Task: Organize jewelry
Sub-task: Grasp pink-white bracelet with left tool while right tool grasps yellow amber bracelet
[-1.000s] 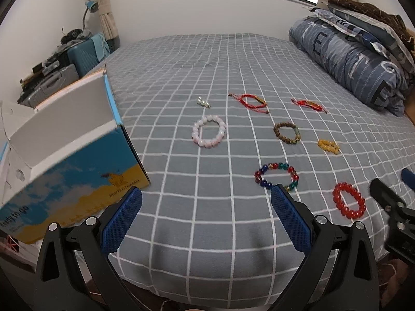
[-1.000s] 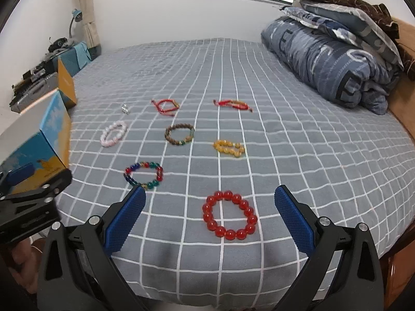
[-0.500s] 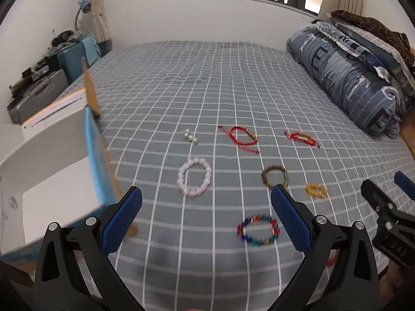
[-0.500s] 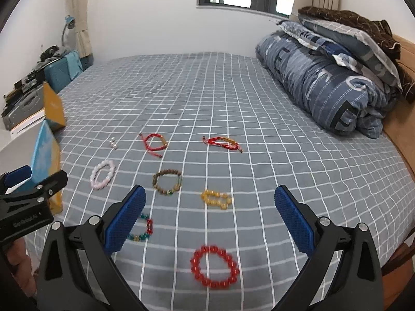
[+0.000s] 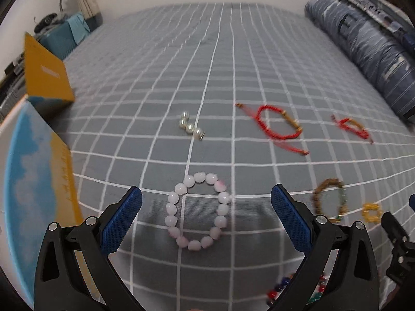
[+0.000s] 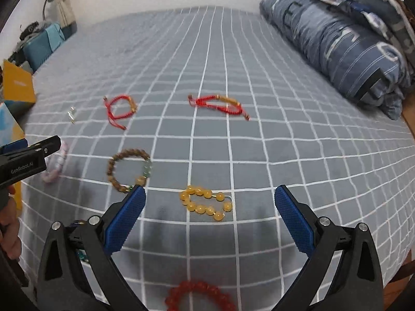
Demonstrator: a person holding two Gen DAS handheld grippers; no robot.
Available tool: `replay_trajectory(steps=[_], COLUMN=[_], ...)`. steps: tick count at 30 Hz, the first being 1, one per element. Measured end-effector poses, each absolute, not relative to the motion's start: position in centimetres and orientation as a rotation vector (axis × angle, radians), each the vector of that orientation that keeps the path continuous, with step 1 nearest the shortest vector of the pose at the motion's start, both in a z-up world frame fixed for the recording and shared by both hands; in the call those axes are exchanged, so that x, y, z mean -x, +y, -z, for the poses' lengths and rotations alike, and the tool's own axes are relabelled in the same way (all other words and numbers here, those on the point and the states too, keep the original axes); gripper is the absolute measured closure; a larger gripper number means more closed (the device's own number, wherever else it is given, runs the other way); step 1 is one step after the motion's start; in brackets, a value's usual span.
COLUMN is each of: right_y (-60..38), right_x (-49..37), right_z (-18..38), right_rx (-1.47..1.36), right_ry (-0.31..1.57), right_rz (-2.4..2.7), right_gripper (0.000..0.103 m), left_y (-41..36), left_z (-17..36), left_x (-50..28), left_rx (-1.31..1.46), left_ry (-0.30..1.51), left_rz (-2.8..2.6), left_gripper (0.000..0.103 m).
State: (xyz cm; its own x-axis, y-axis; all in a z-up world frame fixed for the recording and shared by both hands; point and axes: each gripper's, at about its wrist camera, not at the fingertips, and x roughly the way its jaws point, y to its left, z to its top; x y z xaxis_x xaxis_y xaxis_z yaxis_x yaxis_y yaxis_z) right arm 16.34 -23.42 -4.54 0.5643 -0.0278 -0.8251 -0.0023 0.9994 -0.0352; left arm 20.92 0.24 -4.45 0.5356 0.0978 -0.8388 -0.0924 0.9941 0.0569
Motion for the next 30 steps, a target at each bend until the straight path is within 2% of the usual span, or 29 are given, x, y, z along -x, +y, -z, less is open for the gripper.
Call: replay_trajectory(steps=[7, 14, 16, 19, 22, 24, 25, 27, 29, 30], right_y=[-23.5, -23.7, -23.8, -23.7, -23.7, -23.7, -23.8, -23.8, -23.8, -23.8], right_x=[-17.7, -18.6, -18.7, -18.8, -18.8, -18.7, -18.6, -18.6, -18.5, -18.5], right_z=[7.1, 8.1, 8.5, 8.6, 8.5, 8.5, 8.5, 8.5, 8.4, 8.3], right_rx=[0.022, -0.015, -0.019, -0.019, -0.016, -0.007, -0.004, -0.003, -0.001, -0.001], right_ry=[1.027, 1.077, 1.092, 1.098, 1.099, 1.099, 1.098, 1.100, 1.099, 1.098], right_rz=[0.005, -0.016, -0.012, -0.013, -0.016, -0.022, -0.022, -0.021, -0.010, -0.008], right_gripper=[0.008, 0.020, 0.025, 0.032, 0.038, 0.042, 0.045, 0.055, 0.086, 0.091], left_y=[1.1, 1.7, 1.8, 1.8, 1.3, 0.8, 0.6, 0.2, 0.0, -0.1], left_z=[7.2, 8.6, 8.7, 8.5, 8.1, 7.9, 7.8, 7.7, 7.5, 7.4], left_x=[-22.3, -23.0, -23.0, -23.1, -22.8, -22.6, -22.5, -22.3, -22.0, -21.9], left_rx=[0.003, 0.021, 0.023, 0.033, 0.025, 0.012, 0.009, -0.003, -0.004, -0.009], left_ry=[1.050, 1.068, 1.073, 1.084, 1.086, 1.085, 1.085, 1.082, 1.074, 1.069], left_rz=[-0.118, -0.107, -0.097, -0.082, -0.064, -0.055, -0.051, -0.039, -0.036, -0.032], left_gripper=[0.006, 0.005, 0.009, 0.021, 0.041, 0.067, 0.074, 0.091, 0.091, 0.091])
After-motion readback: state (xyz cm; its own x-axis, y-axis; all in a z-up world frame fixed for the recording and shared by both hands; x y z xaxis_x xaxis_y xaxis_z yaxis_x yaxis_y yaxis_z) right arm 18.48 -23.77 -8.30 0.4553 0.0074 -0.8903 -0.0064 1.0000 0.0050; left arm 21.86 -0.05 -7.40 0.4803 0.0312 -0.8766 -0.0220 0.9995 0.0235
